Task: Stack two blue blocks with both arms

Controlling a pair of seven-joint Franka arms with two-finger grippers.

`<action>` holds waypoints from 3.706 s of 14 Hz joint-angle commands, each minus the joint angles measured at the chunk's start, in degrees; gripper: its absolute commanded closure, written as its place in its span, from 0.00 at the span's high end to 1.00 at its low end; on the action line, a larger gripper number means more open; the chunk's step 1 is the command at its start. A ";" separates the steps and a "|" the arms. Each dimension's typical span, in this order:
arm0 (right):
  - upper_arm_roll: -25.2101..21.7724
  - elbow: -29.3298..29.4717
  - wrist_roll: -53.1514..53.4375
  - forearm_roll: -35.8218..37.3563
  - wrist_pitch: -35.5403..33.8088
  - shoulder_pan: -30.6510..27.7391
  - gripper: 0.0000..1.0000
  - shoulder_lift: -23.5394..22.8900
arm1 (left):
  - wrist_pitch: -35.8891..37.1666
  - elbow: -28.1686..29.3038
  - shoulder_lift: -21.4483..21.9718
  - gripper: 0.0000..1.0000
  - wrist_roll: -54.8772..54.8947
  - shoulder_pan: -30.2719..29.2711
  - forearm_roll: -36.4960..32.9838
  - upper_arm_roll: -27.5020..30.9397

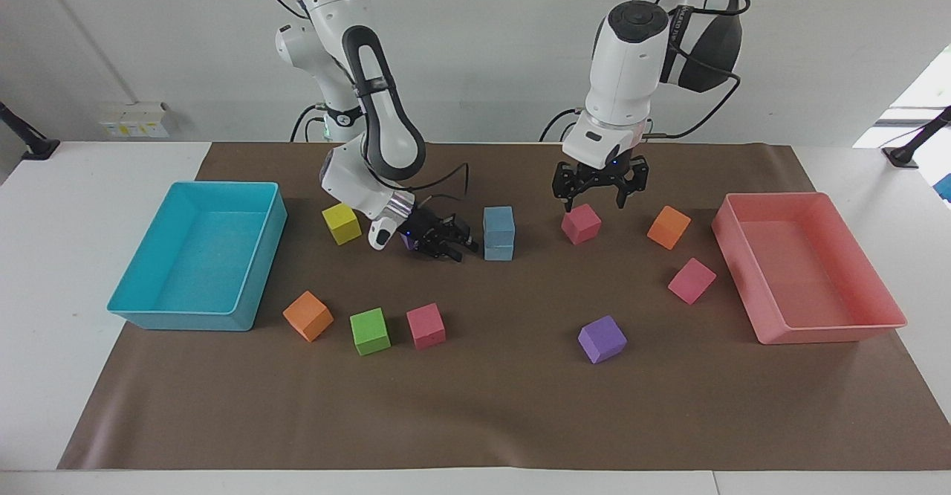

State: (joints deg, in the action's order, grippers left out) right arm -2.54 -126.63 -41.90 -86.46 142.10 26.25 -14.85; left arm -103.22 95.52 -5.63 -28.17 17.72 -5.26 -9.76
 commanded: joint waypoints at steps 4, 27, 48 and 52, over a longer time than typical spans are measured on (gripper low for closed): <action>0.17 -0.28 -1.79 -1.52 5.03 -0.14 0.65 2.54 | 5.92 0.02 4.92 1.00 10.49 -9.26 1.38 0.01; -0.54 23.94 39.25 78.34 -27.09 -19.65 0.77 8.61 | 16.38 -4.55 9.23 1.00 15.25 -16.66 3.06 0.97; -1.33 35.84 51.84 86.55 -51.48 -25.28 1.00 14.59 | 16.91 -4.56 9.23 1.00 14.73 -16.75 3.15 2.03; -1.06 35.93 51.48 86.11 -51.39 -25.19 1.00 14.32 | 17.00 -4.56 9.32 1.00 14.46 -16.75 3.15 2.29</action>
State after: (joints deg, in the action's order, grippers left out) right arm -4.20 -90.05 11.34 0.99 89.83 1.86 -0.73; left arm -87.64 91.58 3.24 -14.03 1.88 -2.34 -7.16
